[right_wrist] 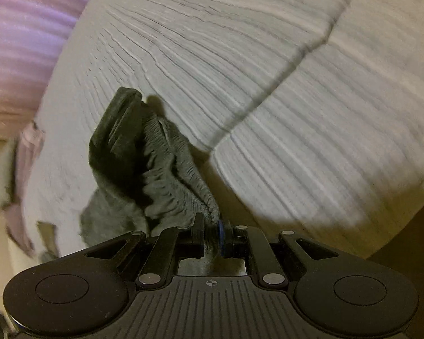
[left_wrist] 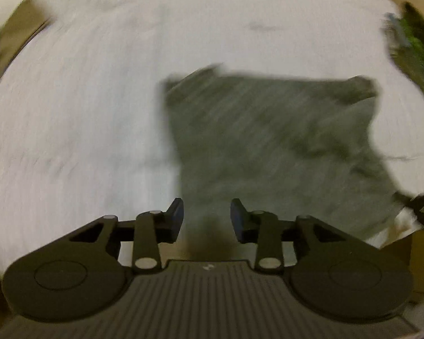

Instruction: Fold clothes

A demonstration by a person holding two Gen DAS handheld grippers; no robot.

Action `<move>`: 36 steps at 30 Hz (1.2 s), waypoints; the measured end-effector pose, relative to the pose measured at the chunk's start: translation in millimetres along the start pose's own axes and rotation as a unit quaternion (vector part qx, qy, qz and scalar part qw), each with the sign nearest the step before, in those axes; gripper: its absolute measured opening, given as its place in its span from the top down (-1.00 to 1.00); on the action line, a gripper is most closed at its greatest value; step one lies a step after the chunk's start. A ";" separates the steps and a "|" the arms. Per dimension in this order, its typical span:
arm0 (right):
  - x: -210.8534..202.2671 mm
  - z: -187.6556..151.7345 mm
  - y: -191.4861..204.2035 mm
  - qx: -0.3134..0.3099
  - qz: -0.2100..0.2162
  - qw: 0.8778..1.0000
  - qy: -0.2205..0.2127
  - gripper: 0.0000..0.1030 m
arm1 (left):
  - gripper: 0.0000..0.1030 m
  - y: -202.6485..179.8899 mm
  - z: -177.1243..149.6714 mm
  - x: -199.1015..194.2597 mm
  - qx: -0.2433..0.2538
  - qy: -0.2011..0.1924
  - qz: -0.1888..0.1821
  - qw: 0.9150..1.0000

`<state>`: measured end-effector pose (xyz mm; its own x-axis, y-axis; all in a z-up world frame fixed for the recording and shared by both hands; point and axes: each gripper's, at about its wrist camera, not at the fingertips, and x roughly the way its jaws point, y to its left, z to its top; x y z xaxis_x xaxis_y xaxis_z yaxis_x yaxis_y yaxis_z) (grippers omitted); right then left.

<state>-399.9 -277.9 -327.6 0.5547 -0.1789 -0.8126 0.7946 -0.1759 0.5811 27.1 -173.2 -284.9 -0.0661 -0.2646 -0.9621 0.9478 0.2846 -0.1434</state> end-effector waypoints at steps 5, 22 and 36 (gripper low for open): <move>4.5 -5.5 3.6 0.036 0.030 0.999 -0.024 0.85 | 0.08 -99.8 81.3 34.1 0.115 -0.040 -0.067 0.990; -15.2 -7.6 26.8 -0.017 0.000 0.987 -0.163 0.89 | 0.94 -142.2 172.6 68.8 0.247 -0.117 -0.108 0.956; 57.9 260.5 272.8 -0.309 -0.026 0.917 -0.252 -0.77 | 0.24 47.4 339.7 21.7 0.203 -0.270 0.080 0.938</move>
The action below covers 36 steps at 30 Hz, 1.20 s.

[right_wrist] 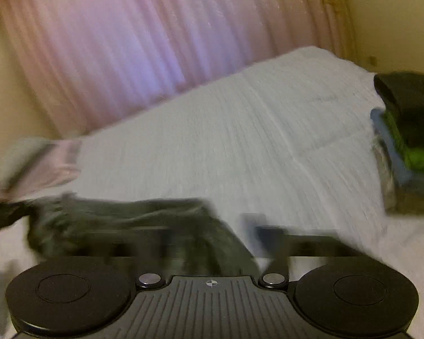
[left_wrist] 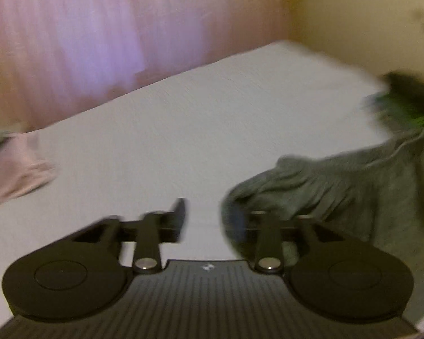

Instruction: Fold clothes

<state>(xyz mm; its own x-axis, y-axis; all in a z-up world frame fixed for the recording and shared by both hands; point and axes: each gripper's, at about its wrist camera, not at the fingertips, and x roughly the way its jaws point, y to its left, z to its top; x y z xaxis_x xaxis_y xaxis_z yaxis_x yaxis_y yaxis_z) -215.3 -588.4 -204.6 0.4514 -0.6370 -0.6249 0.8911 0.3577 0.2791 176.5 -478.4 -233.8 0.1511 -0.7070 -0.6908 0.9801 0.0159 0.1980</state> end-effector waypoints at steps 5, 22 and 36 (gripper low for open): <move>17.1 -42.1 -17.6 0.087 0.002 0.996 0.013 -0.78 | 0.29 34.0 -54.3 38.7 -0.062 0.078 0.011 0.995; -4.4 -192.4 -95.3 0.224 -0.029 0.966 0.125 -0.77 | -0.12 -103.2 -76.8 57.3 0.275 0.026 -0.225 0.934; -3.2 -199.2 -92.7 0.193 -0.033 0.971 0.138 -0.77 | 0.99 18.5 -165.8 -43.8 0.254 0.052 -0.181 0.949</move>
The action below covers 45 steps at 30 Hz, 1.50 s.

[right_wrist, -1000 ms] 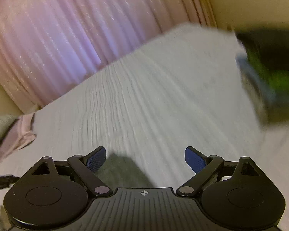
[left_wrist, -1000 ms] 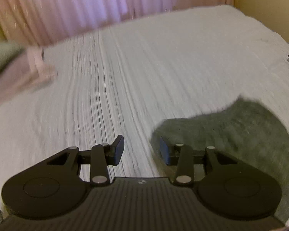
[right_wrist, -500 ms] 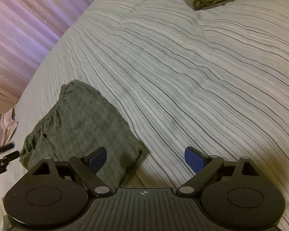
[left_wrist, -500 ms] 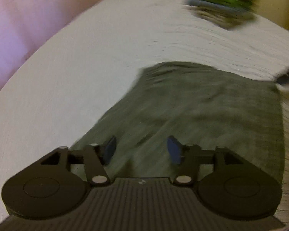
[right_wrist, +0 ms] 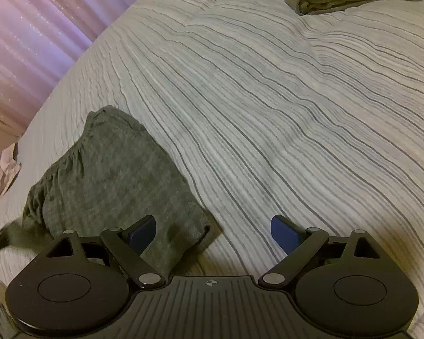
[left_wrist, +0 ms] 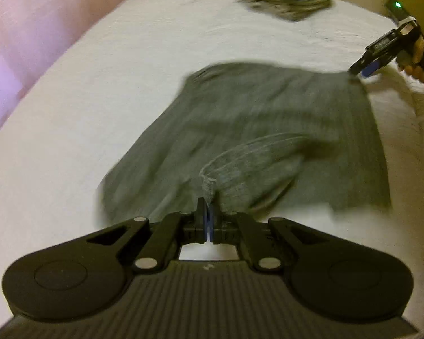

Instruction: Fold clothes

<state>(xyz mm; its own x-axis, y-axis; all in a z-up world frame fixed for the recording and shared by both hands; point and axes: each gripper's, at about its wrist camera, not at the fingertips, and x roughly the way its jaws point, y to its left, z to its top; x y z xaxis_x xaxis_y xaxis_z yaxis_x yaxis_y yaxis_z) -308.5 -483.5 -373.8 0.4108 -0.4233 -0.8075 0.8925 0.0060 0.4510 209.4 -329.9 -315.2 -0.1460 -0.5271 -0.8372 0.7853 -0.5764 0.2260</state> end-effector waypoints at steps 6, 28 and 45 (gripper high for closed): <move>-2.3 -5.3 10.9 -0.017 -0.013 1.000 0.001 -0.77 | 0.92 -0.8 -132.9 -34.4 -0.119 0.155 0.095 0.976; 28.2 20.5 -59.8 0.151 0.196 0.966 0.076 0.11 | 0.95 -205.5 -50.1 67.8 -0.711 -0.055 -0.051 0.699; 9.7 45.6 -59.1 0.024 0.072 0.995 0.064 0.94 | 0.95 -248.0 -11.4 72.9 -0.675 -0.021 -0.053 0.735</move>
<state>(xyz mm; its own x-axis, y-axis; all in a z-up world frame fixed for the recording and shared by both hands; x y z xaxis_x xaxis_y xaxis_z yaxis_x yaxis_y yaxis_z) -365.7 -529.2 -390.9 0.5562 -0.3019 -0.7742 0.8146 0.0138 0.5799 10.9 -218.2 -438.0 -0.2453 -0.5597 -0.7916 0.6453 0.5151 -0.5641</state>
